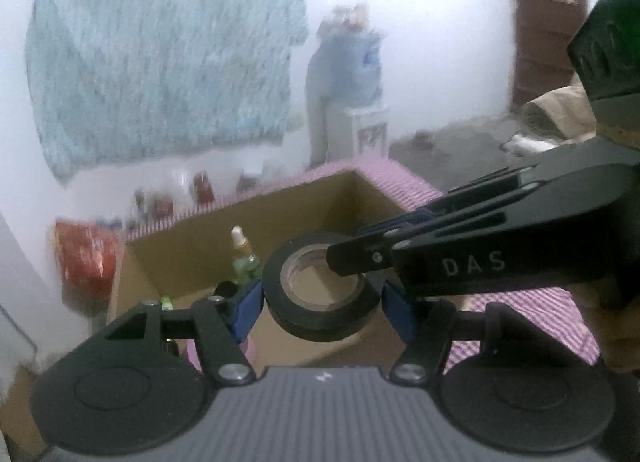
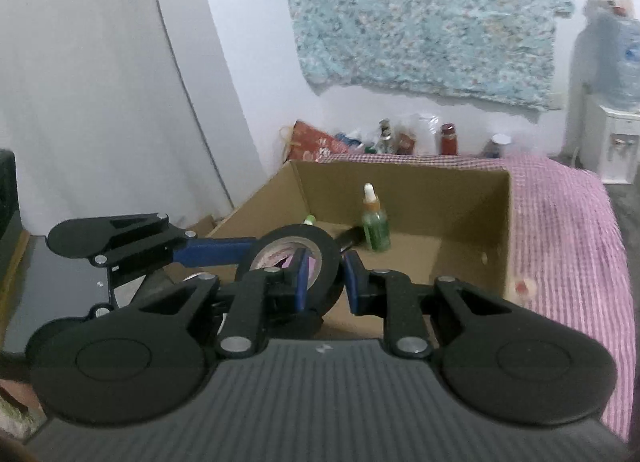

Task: Organize rigid objects
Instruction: 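Lift the black tape roll and lower it into the box, then open the right gripper and withdraw it toward the white charger plug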

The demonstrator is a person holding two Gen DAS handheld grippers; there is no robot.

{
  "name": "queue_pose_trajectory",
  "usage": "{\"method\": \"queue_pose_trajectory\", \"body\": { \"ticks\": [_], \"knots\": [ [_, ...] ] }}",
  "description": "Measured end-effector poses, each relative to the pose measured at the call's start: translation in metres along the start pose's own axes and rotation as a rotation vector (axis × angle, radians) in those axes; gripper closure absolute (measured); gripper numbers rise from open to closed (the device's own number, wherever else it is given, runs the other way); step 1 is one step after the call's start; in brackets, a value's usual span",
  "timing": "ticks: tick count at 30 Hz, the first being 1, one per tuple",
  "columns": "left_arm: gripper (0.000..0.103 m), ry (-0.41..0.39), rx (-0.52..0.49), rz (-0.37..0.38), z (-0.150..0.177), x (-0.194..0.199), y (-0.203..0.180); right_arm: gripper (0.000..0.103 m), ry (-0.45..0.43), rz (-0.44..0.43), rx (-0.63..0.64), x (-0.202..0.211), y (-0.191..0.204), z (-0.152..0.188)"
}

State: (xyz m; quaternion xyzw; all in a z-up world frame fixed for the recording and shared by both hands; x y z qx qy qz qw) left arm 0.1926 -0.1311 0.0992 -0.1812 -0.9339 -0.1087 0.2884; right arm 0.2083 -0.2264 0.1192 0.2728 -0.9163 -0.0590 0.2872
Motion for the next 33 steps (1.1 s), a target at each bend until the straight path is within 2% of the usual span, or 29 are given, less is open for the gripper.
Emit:
{"method": "queue_pose_trajectory", "body": {
  "ticks": [4,7,10,15,20,23,28,33],
  "knots": [
    [0.037,0.180,0.080,0.033,-0.001,-0.053,0.021,0.085,0.173,-0.025,-0.049,-0.053,-0.028,-0.014],
    [0.037,0.285,0.149,0.070,0.011,-0.086,0.035,0.085,0.300,-0.032,-0.092,-0.086,-0.050,-0.008],
    [0.037,0.352,0.186,0.071,0.020,-0.105,0.041,0.085,0.387,-0.029,-0.101,-0.110,-0.058,0.001],
    [0.037,0.409,0.172,0.030,0.031,-0.121,0.042,0.085,0.467,-0.036,-0.110,-0.131,-0.058,0.021],
    [0.037,0.452,0.207,0.015,0.035,-0.131,0.047,0.083,0.498,-0.052,-0.141,-0.144,-0.060,0.027],
    [0.037,0.466,0.233,0.028,0.037,-0.133,0.050,0.083,0.485,-0.061,-0.135,-0.144,-0.060,0.023],
    [0.037,0.445,0.244,0.032,0.036,-0.129,0.048,0.083,0.463,-0.060,-0.161,-0.139,-0.065,0.023],
    [0.034,0.394,0.266,0.044,0.031,-0.121,0.049,0.082,0.373,-0.097,-0.230,-0.128,-0.071,0.016]
  ]
}}
Point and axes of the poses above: each gripper's, at about its wrist camera, not at the fingertips, and x roughly against the way its jaws point, y to its left, z to its underside, the point moved 7 cm from there along -x, roughly the way its jaws point, and after that the axes turned 3 degrees about -y, right-handed, at the moved point
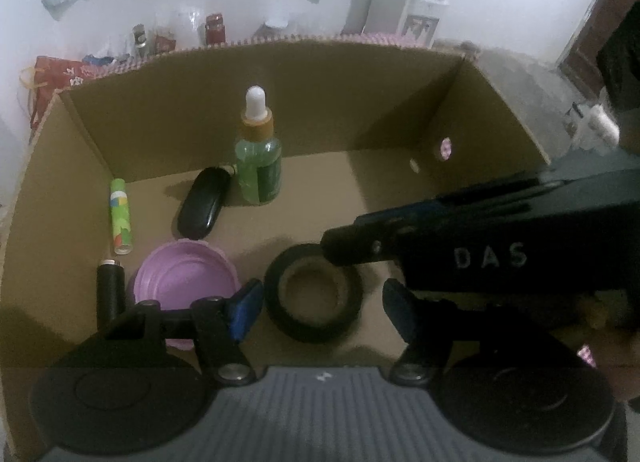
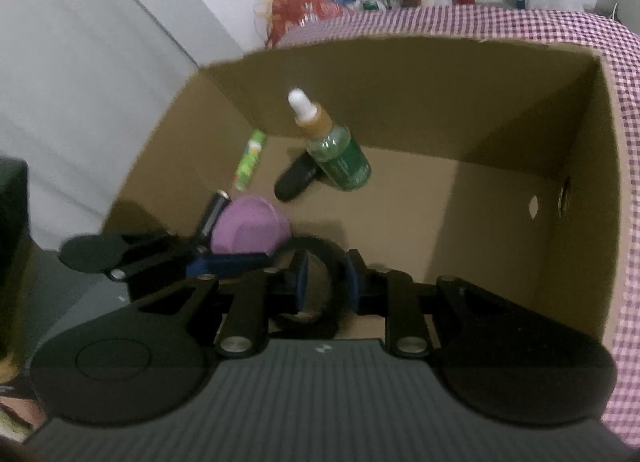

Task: Organize rigid objects
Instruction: 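Open the right gripper and withdraw it toward the white charger plug, then grasp the white charger plug with the right gripper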

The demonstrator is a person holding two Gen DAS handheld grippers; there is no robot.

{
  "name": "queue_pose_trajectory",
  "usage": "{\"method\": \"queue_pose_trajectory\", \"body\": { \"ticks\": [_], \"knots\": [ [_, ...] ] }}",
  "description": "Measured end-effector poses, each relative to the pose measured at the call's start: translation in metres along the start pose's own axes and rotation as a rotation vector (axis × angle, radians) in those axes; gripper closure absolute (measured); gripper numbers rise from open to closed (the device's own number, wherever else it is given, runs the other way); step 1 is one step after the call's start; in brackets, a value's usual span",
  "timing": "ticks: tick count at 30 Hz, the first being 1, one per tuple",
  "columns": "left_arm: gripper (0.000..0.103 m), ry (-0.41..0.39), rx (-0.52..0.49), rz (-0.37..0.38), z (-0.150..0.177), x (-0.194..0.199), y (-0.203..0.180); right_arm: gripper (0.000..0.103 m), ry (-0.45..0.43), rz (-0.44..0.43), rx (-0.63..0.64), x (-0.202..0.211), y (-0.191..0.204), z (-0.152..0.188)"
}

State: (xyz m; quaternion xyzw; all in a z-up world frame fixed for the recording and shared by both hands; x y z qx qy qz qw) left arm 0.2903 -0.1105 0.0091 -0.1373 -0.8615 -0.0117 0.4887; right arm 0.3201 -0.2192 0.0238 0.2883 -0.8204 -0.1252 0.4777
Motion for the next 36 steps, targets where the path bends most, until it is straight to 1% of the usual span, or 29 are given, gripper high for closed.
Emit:
{"method": "queue_pose_trajectory", "body": {
  "ticks": [5,8,11,12,14,16,18,20,23,25,28,30,32,35,36],
  "knots": [
    [0.033,-0.051,-0.001,0.008,-0.001,0.020,-0.003,0.082,-0.082,-0.026,-0.050,0.018,-0.001,0.000],
    [0.033,-0.121,-0.010,0.015,-0.001,0.046,-0.005,0.082,-0.153,-0.069,-0.075,0.045,0.006,0.001],
    [0.030,-0.204,-0.028,0.042,0.006,0.083,-0.007,0.081,-0.243,-0.120,-0.085,0.085,0.016,0.007],
    [0.028,-0.236,-0.039,0.054,0.010,0.096,-0.008,0.081,-0.280,-0.136,-0.081,0.102,0.020,0.012],
    [0.026,-0.295,-0.068,0.077,0.023,0.122,-0.010,0.078,-0.325,-0.161,-0.065,0.130,0.029,0.027],
    [0.023,-0.342,-0.088,0.095,0.037,0.144,-0.012,0.074,-0.356,-0.180,-0.061,0.153,0.034,0.044],
    [0.023,-0.373,-0.100,0.118,0.055,0.159,-0.014,0.072,-0.383,-0.183,-0.058,0.172,0.037,0.065],
    [0.023,-0.379,-0.106,0.140,0.074,0.166,-0.018,0.070,-0.401,-0.175,-0.059,0.183,0.041,0.088],
    [0.023,-0.374,-0.135,0.153,0.102,0.164,-0.024,0.070,-0.409,-0.133,-0.083,0.183,0.040,0.123],
    [0.023,-0.366,-0.172,0.130,0.120,0.155,-0.031,0.069,-0.410,-0.113,-0.117,0.175,0.036,0.144],
    [0.023,-0.349,-0.214,0.082,0.137,0.134,-0.041,0.069,-0.405,-0.120,-0.184,0.155,0.033,0.166],
    [0.024,-0.336,-0.227,0.065,0.145,0.119,-0.046,0.069,-0.395,-0.124,-0.219,0.139,0.032,0.173],
    [0.028,-0.325,-0.233,0.047,0.151,0.106,-0.047,0.068,-0.377,-0.113,-0.227,0.125,0.034,0.174],
    [0.032,-0.343,-0.240,-0.002,0.154,0.093,-0.048,0.068,-0.356,-0.087,-0.212,0.105,0.038,0.172],
    [0.035,-0.348,-0.242,-0.015,0.154,0.089,-0.048,0.068,-0.352,-0.082,-0.207,0.100,0.041,0.169]
  ]
}}
Point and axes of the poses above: each gripper's, at about its wrist camera, not at the fingertips, and x roughly against the way its jaws point, y to its left, z to its underside, the point moved 7 cm from there along -x, roughly the way its jaws point, and after that the axes turned 3 degrees about -y, right-handed, at the moved point
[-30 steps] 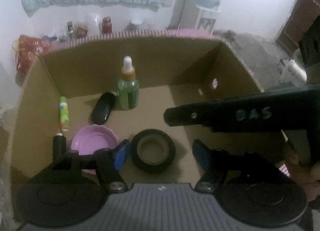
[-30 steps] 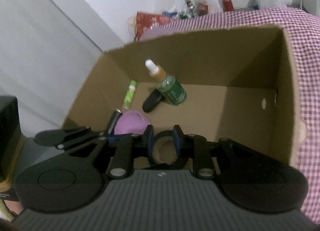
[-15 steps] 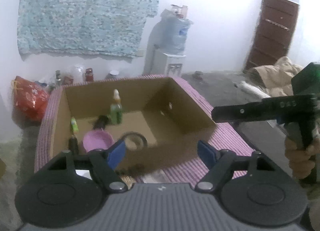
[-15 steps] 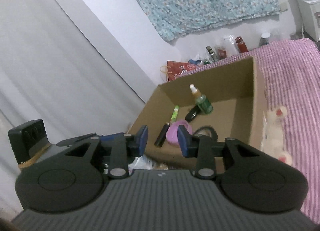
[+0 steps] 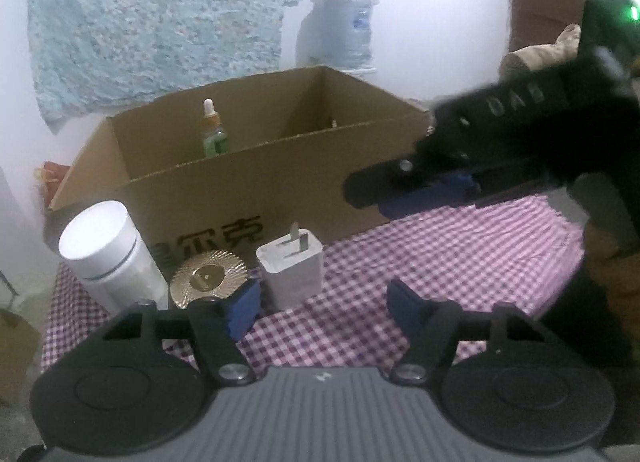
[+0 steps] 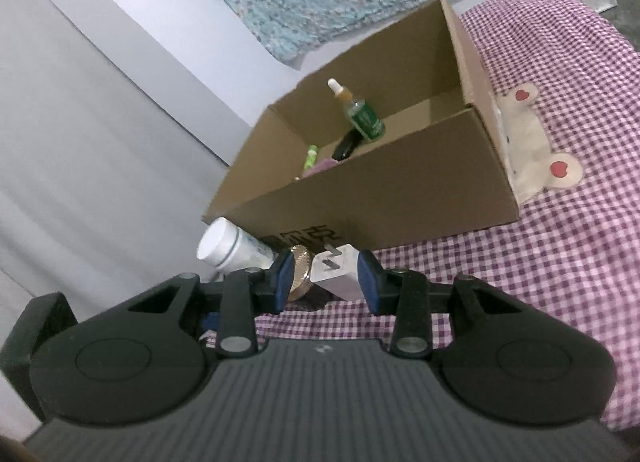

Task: Organize rigid objects
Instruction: 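Grasp the white charger plug with the right gripper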

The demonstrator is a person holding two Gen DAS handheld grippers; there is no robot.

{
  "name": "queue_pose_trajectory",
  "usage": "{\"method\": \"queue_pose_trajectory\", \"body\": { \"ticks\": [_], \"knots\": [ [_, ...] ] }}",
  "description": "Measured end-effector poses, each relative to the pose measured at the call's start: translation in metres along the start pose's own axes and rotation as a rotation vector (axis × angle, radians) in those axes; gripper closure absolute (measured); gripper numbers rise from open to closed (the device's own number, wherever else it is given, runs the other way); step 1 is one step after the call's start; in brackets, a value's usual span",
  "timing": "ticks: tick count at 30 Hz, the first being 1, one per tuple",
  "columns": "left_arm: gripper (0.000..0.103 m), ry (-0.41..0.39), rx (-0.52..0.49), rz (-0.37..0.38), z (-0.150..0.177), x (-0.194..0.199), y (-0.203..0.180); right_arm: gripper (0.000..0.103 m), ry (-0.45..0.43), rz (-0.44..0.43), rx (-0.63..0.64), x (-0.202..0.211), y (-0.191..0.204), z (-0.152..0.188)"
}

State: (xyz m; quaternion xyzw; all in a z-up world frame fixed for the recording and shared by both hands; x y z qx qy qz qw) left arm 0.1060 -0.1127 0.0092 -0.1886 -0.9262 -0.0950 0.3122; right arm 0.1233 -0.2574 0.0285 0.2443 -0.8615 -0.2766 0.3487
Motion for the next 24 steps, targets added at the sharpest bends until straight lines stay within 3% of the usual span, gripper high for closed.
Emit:
{"method": "queue_pose_trajectory", "body": {
  "ticks": [4,9,24],
  "knots": [
    [0.042,0.010,0.004,-0.035,0.008,-0.015,-0.001,0.068,0.009,0.007,0.003,-0.015,0.000,-0.005],
    [0.043,0.024,-0.023,-0.103,0.010,-0.029,0.000,0.068,0.024,0.016,-0.045,-0.036,-0.010,-0.010],
    [0.047,0.065,0.004,-0.134,0.014,-0.054,0.004,0.068,0.111,-0.010,-0.073,-0.071,-0.019,0.001]
  ]
}}
Point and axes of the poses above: each gripper's, at about its wrist camera, not at the fingertips, and x roughly against the way its jaws point, y to its left, z to its underside, the point moved 7 cm from there along -x, roughly the way its jaws point, and after that the axes turned 3 degrees about -y, right-handed, at the moved point
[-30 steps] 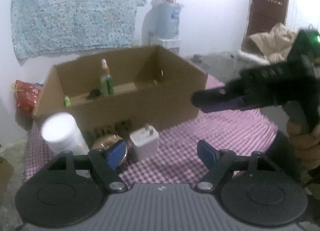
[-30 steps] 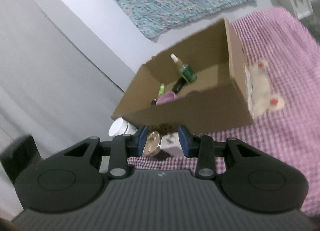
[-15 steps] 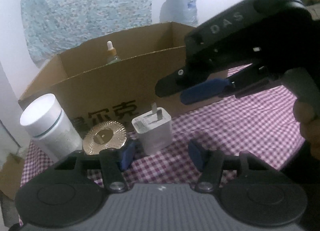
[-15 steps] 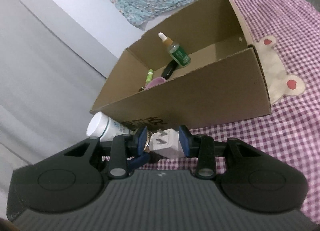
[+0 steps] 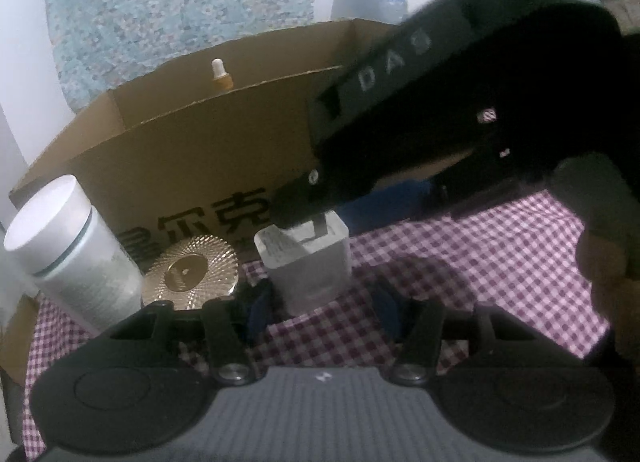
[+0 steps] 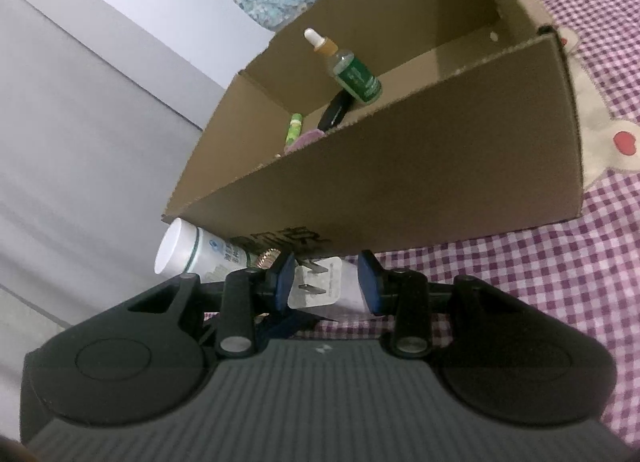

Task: Organize rigid objects
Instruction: 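Grasp the white charger plug with the right gripper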

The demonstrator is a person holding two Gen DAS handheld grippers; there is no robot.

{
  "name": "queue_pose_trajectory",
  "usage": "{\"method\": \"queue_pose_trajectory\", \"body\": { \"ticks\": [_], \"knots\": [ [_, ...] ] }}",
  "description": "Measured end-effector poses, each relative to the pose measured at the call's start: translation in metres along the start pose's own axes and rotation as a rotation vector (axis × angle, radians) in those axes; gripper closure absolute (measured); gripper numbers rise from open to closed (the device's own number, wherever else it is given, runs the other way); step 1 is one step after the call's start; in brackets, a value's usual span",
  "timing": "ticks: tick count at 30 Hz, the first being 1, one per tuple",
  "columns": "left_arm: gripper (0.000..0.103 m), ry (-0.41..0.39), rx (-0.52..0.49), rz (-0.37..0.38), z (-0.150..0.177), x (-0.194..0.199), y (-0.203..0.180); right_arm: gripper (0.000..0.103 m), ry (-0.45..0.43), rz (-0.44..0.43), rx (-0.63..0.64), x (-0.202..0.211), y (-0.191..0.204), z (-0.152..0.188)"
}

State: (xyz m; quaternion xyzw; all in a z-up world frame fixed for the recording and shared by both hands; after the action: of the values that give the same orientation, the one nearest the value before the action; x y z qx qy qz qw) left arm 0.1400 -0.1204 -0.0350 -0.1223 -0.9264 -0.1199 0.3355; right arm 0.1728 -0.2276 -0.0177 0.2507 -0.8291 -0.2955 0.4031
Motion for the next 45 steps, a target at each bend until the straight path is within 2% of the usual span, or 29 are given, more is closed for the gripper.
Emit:
{"method": "queue_pose_trajectory", "body": {
  "ticks": [5,10,15,21,26,30,36,41,45],
  "knots": [
    [0.058,0.003,0.013,-0.019,-0.002,0.000,0.005,0.066,-0.001,-0.006,-0.010,0.000,-0.003,0.001],
    [0.058,0.011,0.040,0.005,-0.007,0.000,0.007,0.067,-0.007,0.005,-0.013,0.004,-0.003,0.001],
    [0.058,0.019,0.067,0.061,-0.012,0.004,0.000,0.067,-0.021,0.036,-0.022,0.015,-0.007,0.002],
    [0.060,0.022,0.049,0.126,-0.011,0.011,-0.019,0.067,-0.041,0.078,-0.043,0.038,-0.017,0.008],
    [0.059,0.022,-0.005,0.118,-0.009,0.009,-0.028,0.067,-0.047,0.076,-0.088,0.042,-0.027,0.013],
    [0.056,0.019,-0.025,0.107,-0.012,0.001,-0.030,0.067,-0.053,0.079,-0.086,0.045,-0.030,0.014],
    [0.056,0.010,-0.030,0.100,-0.013,-0.001,-0.025,0.067,-0.056,0.082,-0.071,0.043,-0.026,0.012],
    [0.056,-0.019,-0.026,0.088,-0.020,0.022,-0.020,0.067,-0.072,0.058,-0.047,0.054,-0.012,0.013],
    [0.056,-0.076,-0.031,0.070,-0.037,0.052,-0.012,0.067,-0.107,0.027,0.000,0.070,0.014,0.007]
  ]
}}
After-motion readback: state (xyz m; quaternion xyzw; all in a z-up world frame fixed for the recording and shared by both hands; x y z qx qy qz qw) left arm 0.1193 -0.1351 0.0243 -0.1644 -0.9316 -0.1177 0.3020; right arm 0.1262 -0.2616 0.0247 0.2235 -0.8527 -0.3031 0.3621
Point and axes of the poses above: each gripper's, at about its wrist camera, not at the fingertips, and x roughly against the way its jaws point, y to its left, z to its underside, the point moved 7 cm from there along -x, roughly the way its jaws point, and after that the axes turned 3 degrees about -y, right-handed, at the moved point
